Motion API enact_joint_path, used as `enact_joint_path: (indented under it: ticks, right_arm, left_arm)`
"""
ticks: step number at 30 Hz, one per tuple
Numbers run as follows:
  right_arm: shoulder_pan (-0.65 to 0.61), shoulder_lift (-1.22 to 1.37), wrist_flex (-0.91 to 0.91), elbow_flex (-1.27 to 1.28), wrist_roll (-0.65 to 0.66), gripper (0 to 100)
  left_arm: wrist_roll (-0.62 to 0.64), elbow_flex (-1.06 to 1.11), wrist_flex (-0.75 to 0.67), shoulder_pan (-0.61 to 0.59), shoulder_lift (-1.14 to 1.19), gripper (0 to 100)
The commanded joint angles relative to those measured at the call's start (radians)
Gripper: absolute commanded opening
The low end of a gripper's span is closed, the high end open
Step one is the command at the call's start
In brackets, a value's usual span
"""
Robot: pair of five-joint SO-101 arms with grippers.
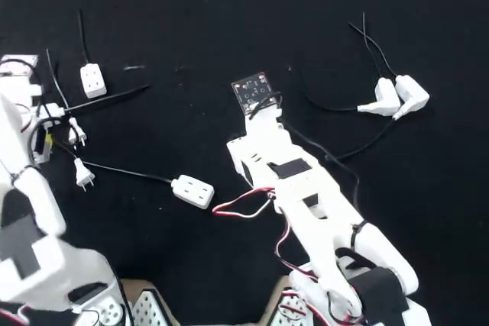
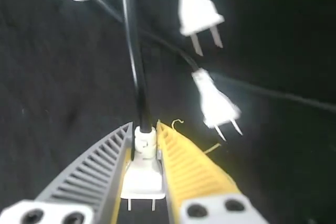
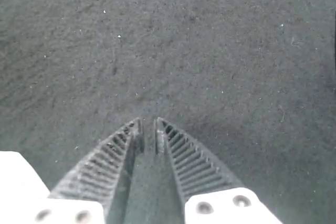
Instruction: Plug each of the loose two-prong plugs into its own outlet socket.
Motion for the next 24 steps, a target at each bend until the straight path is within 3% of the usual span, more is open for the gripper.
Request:
enact_joint_path:
  ticks: [1,6,11,14,21,24]
  right_arm:
    - [0.017,-0.045,-0.002,-0.005,0.0,4.3]
    - [0.037,-0.045,0.006,-0.012,-0.003,4.3]
    - [0.04,-0.045,0.006,-0.012,-0.071,4.3]
    - [0.069,-0.045,0.005,-0.012,-0.077,4.3]
    - [0.158,-0.045,0.002,-0.028,-0.181,4.3]
    - [0.173,-0.044,0.0,-0.031,-0.19,4.3]
  left_arm:
    - [0.025,-0.019,0.176,0.125,-0.224,3]
    - [0.152,0.188,0.163,0.39,-0.48,3]
    - [0.281,0.476,-0.137,0.727,-0.694,3]
    - [0.319,0.587,-0.324,0.868,-0.758,3]
    - [0.399,0.621,-0.669,0.941,-0.614,4]
    - [0.463,0.568,-0.743,0.943,-0.471,13]
